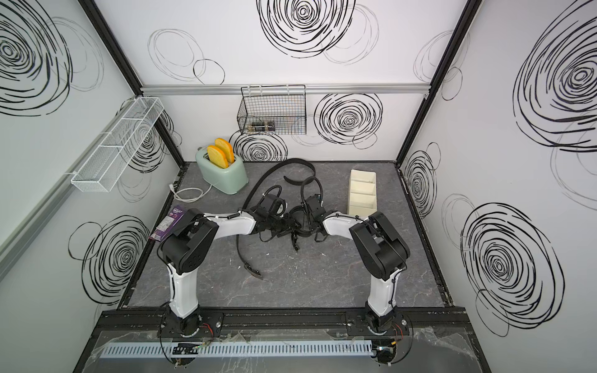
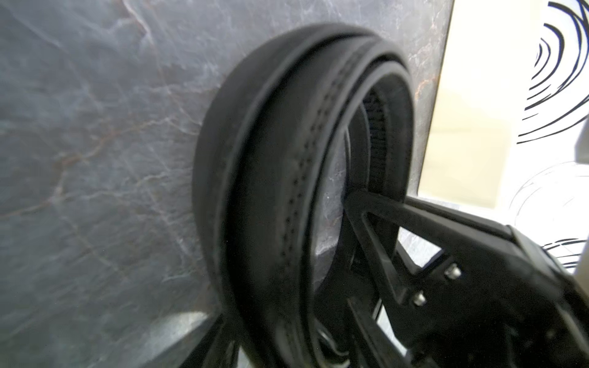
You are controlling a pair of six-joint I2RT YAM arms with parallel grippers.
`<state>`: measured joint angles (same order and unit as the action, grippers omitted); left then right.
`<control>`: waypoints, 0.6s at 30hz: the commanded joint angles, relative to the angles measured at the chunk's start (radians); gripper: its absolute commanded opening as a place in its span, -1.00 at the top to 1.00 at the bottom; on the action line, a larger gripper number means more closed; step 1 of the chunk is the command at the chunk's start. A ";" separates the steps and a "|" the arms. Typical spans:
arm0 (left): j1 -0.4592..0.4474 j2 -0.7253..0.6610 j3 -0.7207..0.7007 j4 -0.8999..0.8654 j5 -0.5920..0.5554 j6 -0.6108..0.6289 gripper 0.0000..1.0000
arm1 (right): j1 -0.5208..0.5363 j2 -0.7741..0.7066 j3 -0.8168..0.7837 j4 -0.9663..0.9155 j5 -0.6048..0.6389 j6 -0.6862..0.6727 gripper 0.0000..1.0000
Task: Place the belts into the storage roll
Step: Roll the belt at the center of the board, then pick up the belt from the center of the board.
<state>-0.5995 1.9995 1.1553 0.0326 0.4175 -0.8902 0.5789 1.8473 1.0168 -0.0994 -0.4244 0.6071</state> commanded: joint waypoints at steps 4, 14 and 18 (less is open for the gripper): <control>0.012 0.061 0.025 -0.012 -0.026 0.025 0.26 | 0.055 0.013 -0.041 -0.089 -0.082 0.013 1.00; 0.035 0.066 0.036 -0.068 -0.050 0.093 0.71 | 0.070 -0.039 -0.061 -0.056 -0.108 0.004 0.83; 0.036 0.070 0.047 -0.091 -0.058 0.121 0.76 | 0.063 -0.077 -0.063 -0.057 -0.119 -0.004 0.38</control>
<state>-0.5716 2.0159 1.1923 -0.0322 0.4328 -0.8341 0.6106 1.8042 0.9764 -0.1005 -0.4591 0.6212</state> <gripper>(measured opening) 0.252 0.249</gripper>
